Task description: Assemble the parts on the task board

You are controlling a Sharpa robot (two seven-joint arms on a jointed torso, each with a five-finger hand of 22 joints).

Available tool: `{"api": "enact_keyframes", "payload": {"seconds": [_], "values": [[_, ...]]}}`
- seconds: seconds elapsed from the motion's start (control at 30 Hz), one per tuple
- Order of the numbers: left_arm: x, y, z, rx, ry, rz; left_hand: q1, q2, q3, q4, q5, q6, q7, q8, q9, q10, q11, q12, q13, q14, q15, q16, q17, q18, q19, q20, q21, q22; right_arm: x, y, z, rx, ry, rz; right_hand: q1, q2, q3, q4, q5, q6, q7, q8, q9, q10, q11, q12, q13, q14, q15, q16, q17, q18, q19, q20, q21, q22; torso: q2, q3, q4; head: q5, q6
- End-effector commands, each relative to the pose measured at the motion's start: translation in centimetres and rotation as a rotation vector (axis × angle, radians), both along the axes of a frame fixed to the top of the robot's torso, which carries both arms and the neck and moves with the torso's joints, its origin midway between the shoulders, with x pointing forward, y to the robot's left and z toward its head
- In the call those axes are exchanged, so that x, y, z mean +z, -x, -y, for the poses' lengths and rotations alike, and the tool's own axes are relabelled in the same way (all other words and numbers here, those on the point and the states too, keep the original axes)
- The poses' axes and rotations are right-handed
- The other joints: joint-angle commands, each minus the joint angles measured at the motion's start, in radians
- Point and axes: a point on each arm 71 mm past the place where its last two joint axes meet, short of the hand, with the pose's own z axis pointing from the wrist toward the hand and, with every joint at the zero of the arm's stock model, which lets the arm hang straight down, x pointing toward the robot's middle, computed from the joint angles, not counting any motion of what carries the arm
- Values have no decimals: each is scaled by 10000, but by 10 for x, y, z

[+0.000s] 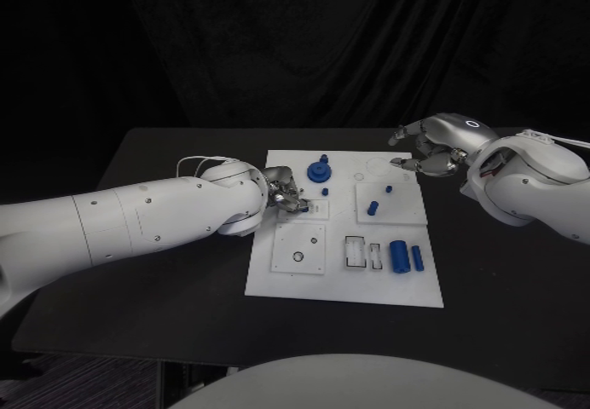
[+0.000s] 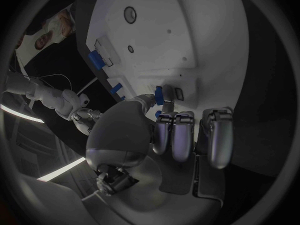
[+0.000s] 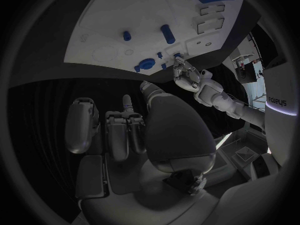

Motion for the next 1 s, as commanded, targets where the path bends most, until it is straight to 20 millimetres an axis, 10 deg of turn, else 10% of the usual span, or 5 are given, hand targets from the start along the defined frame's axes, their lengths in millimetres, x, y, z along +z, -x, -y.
{"api": "enact_keyframes", "payload": {"seconds": [0.03, 0.3, 1.0], "values": [[-5, 3, 3, -244, 23, -221, -144, 64, 23, 37, -452, 14, -22, -77, 26, 1025, 75, -4, 2625, 1048, 71, 26, 2628, -40, 228, 95, -70, 1526, -2, 0, 1, -170, 52, -89, 84, -17, 16, -70, -10, 64, 22, -67, -10, 1059, 78, 26, 2630, 1046, 83, 29, 2635, -31, -26, 64, -47, 1849, 3, 8, -5, 13, 1], [-5, 3, 3, -313, 78, -202, -1206, 223, -566, 255, -1807, -135, 201, -720, -328, 1025, 273, -4, 2625, 1048, 240, 26, 2628, -24, 178, 250, -140, 1502, -2, 0, 1, -190, 83, -137, 99, -14, 23, -89, -11, 75, 25, -75, -26, 1059, 80, 26, 2630, 1046, 84, 29, 2635, -26, -36, 65, -69, 1843, 8, 5, 3, 40, 1], [-5, 2, 1, -400, 105, -215, -2328, 505, -1776, 260, -2204, -264, 260, -777, 38, 1025, 345, -4, 2625, 1048, 315, 26, 2628, -9, 159, 344, -204, 1518, -3, 0, 1, -217, 136, -233, 108, -15, 27, -100, -12, 78, 25, -81, -35, 1059, 81, 26, 2630, 1046, 85, 29, 2635, -18, -55, 66, -113, 1831, 2, 3, -1, 48, 1]]}}
